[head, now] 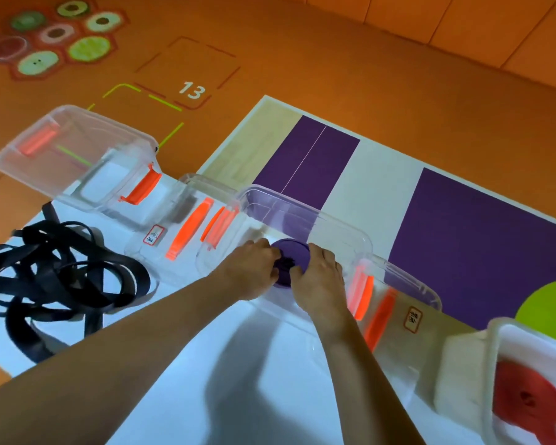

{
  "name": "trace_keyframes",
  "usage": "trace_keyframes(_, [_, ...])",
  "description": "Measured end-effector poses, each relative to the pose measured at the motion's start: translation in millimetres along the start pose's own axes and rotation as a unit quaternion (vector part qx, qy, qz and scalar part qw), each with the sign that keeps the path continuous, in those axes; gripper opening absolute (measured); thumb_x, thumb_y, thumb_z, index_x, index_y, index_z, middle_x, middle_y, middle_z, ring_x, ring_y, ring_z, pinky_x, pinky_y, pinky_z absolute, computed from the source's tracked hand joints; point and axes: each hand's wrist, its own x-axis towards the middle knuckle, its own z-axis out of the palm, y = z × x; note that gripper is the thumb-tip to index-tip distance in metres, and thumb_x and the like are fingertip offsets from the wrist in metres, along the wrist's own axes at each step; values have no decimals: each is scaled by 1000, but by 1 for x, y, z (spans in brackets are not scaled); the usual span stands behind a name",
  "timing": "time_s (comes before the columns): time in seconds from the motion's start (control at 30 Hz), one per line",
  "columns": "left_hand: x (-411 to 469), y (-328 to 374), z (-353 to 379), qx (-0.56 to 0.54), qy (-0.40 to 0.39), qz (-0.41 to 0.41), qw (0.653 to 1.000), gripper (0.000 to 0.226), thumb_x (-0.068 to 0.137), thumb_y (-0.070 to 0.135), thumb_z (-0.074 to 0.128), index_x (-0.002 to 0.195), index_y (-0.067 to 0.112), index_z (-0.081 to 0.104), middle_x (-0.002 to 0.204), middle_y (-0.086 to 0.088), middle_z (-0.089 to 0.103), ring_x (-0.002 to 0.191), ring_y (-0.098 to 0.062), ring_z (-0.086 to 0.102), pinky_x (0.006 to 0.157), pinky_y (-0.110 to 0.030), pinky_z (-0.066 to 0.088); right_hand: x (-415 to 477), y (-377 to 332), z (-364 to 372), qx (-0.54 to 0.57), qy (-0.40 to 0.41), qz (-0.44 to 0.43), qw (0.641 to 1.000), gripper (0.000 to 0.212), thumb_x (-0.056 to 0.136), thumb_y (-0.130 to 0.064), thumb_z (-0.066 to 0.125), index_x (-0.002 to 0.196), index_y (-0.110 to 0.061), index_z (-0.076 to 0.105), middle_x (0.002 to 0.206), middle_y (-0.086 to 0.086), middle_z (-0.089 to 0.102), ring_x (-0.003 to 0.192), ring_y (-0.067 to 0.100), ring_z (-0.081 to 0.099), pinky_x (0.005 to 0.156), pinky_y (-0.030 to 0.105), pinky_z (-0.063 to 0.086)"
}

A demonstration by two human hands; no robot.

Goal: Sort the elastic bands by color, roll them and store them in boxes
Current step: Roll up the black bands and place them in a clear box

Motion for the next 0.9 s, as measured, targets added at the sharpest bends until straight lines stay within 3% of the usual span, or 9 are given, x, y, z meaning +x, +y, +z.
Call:
trace_keyframes(0.1, [-36,0,-1,35,85,48,995,36,96,28,51,128,19,64,119,-6,63,105,-32,60,90,-42,49,-19,-3,1,0,45,-40,998,53,96,-25,57,147,-19,46,148,7,48,135,33,43,116,45,33])
trace_keyframes(0.23, [-84,-5,3,38,204,71,976,30,81,20,64,110,17,70,107,-4,67,96,-32,65,81,-43,52,-48,-14,8,-18,84,-87,993,50,95,-25,63,143,-16,52,148,7,51,138,32,44,117,47,34])
trace_keyframes(0.33, [-117,-7,8,33,232,65,970,29,80,19,68,108,19,70,111,-2,67,100,-30,65,85,-41,53,-73,-30,17,-33,125,-137,982,49,88,-18,72,135,-12,60,139,11,59,126,38,54,107,50,45])
trace_keyframes(0.43, [-148,-21,13,21,236,45,971,31,82,21,64,112,20,70,113,-1,67,102,-28,64,88,-39,51,-97,-52,27,-43,158,-186,969,50,84,-15,75,132,-13,63,133,10,61,117,36,58,101,48,48])
trace_keyframes(0.63, [-206,-75,23,17,193,-14,981,34,87,30,53,116,22,69,117,-1,66,106,-28,62,92,-41,48,-134,-92,67,-66,143,-230,960,49,86,-16,73,134,-17,63,138,9,60,123,32,56,103,45,46])
trace_keyframes(0.77, [-238,-128,36,7,184,-40,982,32,89,30,60,119,23,68,122,1,64,113,-26,60,98,-40,46,-149,-121,113,-102,111,-248,957,46,83,-19,75,129,-16,66,130,9,64,117,31,62,98,43,50])
trace_keyframes(0.9, [-257,-195,45,-11,177,-63,982,31,86,28,66,117,23,70,115,2,64,103,-26,63,90,-39,51,-156,-155,164,-142,68,-236,959,42,84,-26,70,126,-19,66,128,5,65,112,28,64,95,41,51])
